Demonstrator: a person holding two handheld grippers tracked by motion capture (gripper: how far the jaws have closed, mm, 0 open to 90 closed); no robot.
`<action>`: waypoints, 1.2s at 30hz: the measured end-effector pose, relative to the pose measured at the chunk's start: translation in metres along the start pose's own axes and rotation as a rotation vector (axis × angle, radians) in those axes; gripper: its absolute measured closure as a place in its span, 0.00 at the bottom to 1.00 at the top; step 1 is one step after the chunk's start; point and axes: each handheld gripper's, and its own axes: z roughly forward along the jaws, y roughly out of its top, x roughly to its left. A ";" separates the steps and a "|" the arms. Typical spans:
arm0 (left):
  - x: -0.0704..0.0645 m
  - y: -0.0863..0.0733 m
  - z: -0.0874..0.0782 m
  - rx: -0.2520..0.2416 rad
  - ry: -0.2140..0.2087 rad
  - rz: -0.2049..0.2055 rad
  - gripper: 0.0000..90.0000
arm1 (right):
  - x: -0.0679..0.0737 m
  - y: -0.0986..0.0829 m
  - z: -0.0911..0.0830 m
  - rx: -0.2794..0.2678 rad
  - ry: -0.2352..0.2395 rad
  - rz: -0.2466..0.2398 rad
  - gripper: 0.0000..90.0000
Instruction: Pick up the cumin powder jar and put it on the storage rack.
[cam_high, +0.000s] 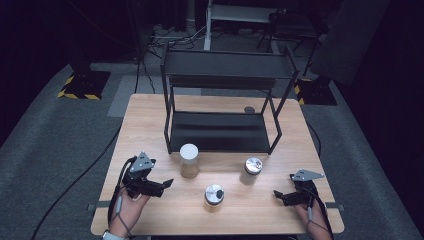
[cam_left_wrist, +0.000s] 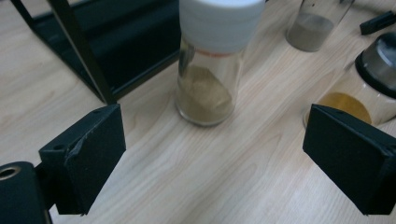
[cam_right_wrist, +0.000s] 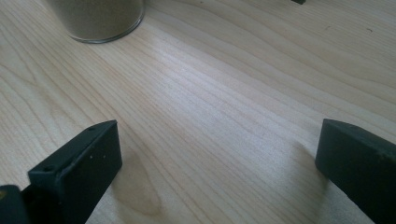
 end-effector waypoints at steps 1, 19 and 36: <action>0.000 0.002 0.001 -0.003 -0.001 0.002 0.06 | 0.000 0.000 0.000 0.000 -0.001 0.001 0.00; 0.009 0.029 0.030 -0.019 -0.046 0.044 0.06 | 0.003 0.000 0.000 -0.001 -0.024 0.022 0.00; 0.027 0.052 0.064 0.016 -0.090 0.043 0.08 | 0.005 0.000 0.000 -0.001 -0.036 0.033 0.00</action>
